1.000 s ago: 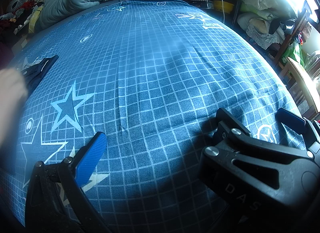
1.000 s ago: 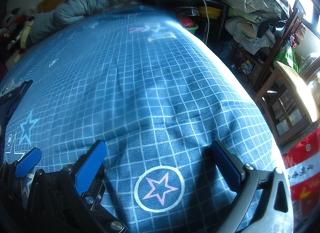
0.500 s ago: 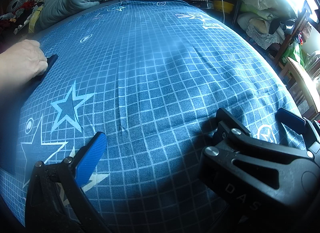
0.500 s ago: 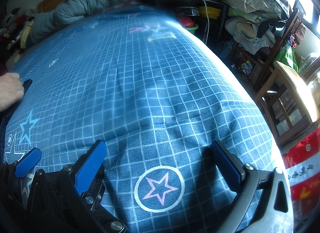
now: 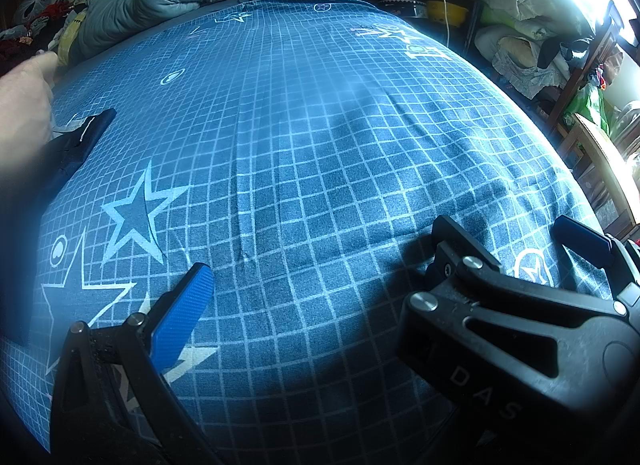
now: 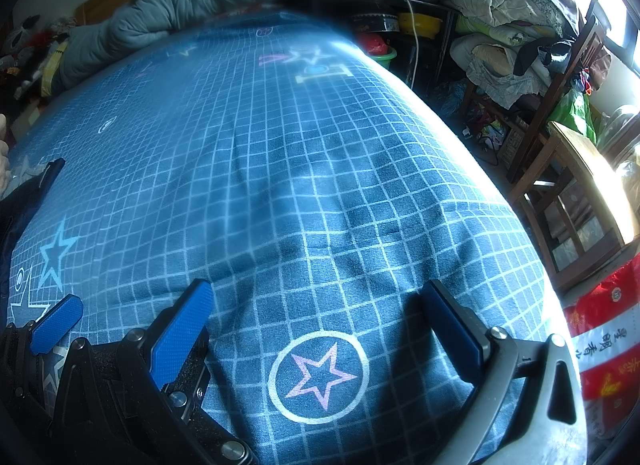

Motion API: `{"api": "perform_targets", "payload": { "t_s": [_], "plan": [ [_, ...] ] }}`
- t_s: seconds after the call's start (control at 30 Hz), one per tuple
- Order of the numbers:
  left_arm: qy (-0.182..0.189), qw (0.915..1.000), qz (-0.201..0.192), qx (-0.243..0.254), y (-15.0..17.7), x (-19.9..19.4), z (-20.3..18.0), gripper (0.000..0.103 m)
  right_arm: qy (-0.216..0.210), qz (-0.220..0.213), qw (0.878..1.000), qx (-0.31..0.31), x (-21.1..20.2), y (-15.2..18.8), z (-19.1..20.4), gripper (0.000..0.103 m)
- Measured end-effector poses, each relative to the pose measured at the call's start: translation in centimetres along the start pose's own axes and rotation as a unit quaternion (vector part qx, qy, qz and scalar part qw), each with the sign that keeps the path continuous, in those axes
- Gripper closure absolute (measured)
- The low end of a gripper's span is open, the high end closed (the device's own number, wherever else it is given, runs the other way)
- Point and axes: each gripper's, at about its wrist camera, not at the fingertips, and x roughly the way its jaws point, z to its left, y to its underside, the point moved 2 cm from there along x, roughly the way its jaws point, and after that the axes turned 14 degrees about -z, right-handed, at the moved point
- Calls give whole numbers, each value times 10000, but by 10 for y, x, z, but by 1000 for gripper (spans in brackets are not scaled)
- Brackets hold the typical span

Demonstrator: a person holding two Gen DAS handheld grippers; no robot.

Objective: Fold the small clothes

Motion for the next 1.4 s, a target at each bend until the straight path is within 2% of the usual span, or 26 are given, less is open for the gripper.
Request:
{"api": "perform_targets", "payload": {
  "t_s": [1.4],
  "plan": [
    [1, 10000, 6, -5, 0, 3, 5, 0, 0, 1, 10000, 0, 0, 0, 0, 0]
  ]
}}
